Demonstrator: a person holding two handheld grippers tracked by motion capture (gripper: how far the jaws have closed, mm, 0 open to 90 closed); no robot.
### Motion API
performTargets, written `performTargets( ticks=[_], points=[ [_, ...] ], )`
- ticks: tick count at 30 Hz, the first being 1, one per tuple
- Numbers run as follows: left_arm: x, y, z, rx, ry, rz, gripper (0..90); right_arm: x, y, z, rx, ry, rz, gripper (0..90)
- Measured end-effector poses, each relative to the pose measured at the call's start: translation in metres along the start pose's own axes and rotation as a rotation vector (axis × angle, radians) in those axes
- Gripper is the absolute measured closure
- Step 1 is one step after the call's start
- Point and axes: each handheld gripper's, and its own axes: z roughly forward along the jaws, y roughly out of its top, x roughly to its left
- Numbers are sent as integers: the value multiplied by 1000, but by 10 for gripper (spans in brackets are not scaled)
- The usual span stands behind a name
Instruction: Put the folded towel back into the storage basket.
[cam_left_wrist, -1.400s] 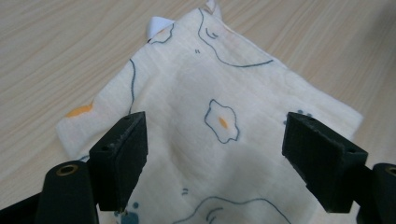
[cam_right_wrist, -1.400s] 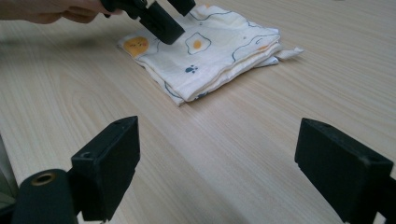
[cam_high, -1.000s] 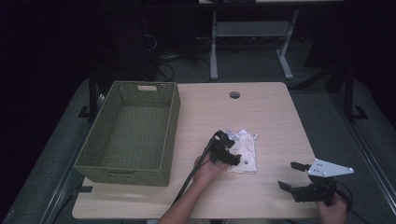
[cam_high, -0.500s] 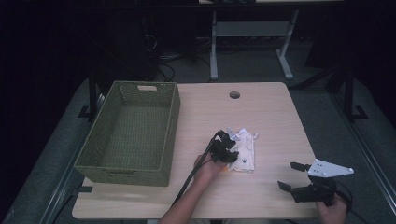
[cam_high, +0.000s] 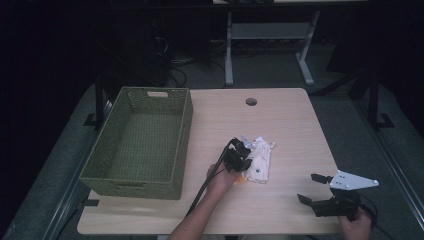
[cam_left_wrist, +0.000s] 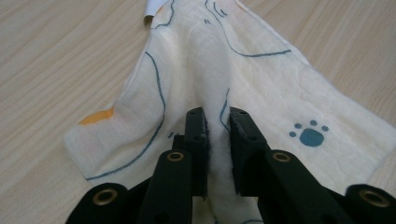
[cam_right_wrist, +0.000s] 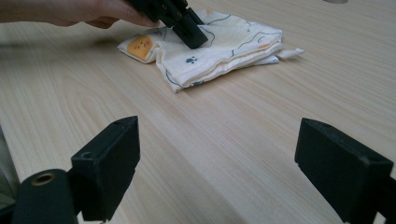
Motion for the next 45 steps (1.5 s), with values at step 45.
performTargets(
  ticks=[45],
  points=[
    [35,2,-109,-149,-343,-228,818,-2,-1,-3,-5,-14,14,135]
  ],
)
